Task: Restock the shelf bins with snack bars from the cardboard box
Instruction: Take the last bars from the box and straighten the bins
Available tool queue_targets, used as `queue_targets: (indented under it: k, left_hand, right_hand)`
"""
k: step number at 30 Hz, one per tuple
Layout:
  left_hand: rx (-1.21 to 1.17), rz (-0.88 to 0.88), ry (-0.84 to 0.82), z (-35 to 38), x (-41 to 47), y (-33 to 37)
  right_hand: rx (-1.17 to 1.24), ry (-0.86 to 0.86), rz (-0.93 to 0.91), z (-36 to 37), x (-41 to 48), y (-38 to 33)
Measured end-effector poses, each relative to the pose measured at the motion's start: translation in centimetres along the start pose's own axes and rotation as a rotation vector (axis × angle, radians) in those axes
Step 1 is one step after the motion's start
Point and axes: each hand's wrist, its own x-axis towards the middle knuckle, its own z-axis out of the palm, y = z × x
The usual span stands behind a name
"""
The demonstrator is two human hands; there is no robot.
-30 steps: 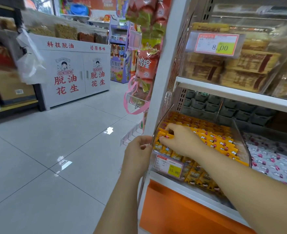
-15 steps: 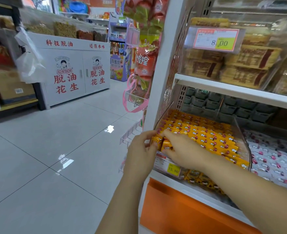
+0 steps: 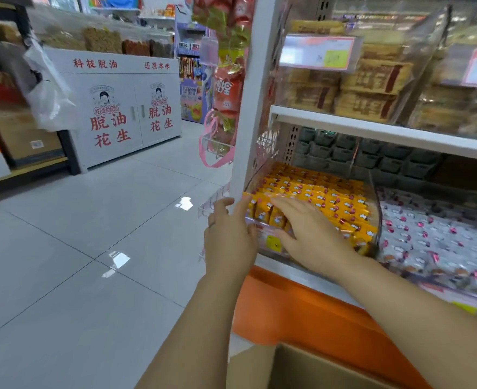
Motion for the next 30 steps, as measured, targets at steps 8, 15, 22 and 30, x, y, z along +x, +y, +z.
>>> queue_targets:
  k: [8, 15, 22, 30]
  left_hand:
    - [-0.327, 0.145, -0.109, 5.0, -10.6, 2.5]
    - [-0.151, 0.042, -0.435, 12.5, -20.1, 0.2]
    - [-0.154, -0.289, -0.778, 20.0, -22.7, -4.2]
    - [0.115, -0.367, -1.003, 25.8, -23.5, -7.3]
  right_hand:
    - [0.356, 0.109, 0.263, 2.3, -17.4, 3.5]
    - [0.494, -0.060, 0.585, 8.8, -28.7, 9.1]
    - [0.521, -0.433, 0.891, 16.9, -33.3, 13.2]
    - [0.477, -0.977, 0.874, 22.6, -36.7, 14.6]
